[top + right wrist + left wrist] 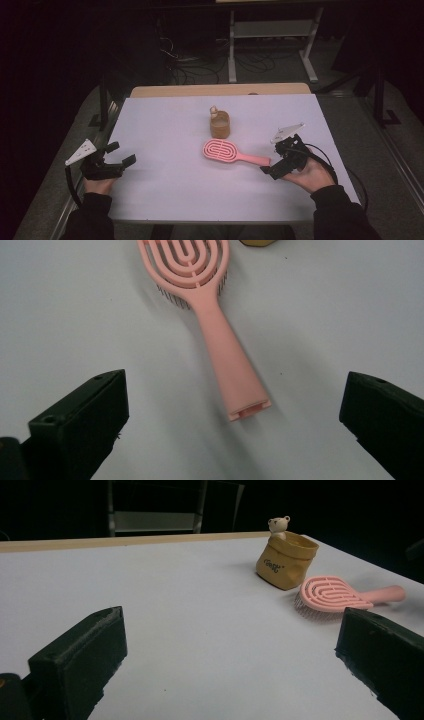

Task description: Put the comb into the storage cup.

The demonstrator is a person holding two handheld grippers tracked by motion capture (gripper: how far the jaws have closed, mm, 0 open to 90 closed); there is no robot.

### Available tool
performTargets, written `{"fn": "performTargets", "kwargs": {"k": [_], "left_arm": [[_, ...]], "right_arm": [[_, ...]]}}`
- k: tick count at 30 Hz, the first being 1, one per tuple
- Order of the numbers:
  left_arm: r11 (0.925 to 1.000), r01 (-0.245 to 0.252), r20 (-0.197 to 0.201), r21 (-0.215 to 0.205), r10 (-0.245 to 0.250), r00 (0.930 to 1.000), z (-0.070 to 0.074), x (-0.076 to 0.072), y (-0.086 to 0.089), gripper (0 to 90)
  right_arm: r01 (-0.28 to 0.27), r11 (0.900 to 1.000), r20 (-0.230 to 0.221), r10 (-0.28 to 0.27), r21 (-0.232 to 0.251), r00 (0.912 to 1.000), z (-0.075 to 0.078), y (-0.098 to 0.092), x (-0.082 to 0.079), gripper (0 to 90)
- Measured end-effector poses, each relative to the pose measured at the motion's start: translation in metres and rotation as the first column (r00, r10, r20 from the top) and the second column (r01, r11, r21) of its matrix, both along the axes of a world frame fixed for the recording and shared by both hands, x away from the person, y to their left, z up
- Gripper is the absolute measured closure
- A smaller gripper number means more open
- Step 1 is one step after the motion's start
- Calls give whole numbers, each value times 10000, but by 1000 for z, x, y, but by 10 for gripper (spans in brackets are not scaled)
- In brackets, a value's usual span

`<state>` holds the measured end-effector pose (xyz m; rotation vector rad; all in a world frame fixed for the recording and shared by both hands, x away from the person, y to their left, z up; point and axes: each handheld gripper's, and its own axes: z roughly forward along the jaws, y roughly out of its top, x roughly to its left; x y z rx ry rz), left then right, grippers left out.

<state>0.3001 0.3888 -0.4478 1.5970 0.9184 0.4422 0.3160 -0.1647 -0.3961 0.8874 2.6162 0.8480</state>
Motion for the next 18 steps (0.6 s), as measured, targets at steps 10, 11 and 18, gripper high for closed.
{"fn": "performTargets", "kwargs": {"k": [10,11,18], "left_arm": [[10000,22,7,-38,-22,10000,0,0,0,0],[10000,22,7,-38,-22,10000,0,0,0,0],[10000,44,-7,-25,-44,10000,0,0,0,0]], "right_arm": [[-232,9993,-249,225,-289,9994,-7,9,7,0],[-232,9993,-249,225,-289,9994,-7,9,7,0],[-436,9981,-358,420,-439,9985,-10,15,11,0]]}}
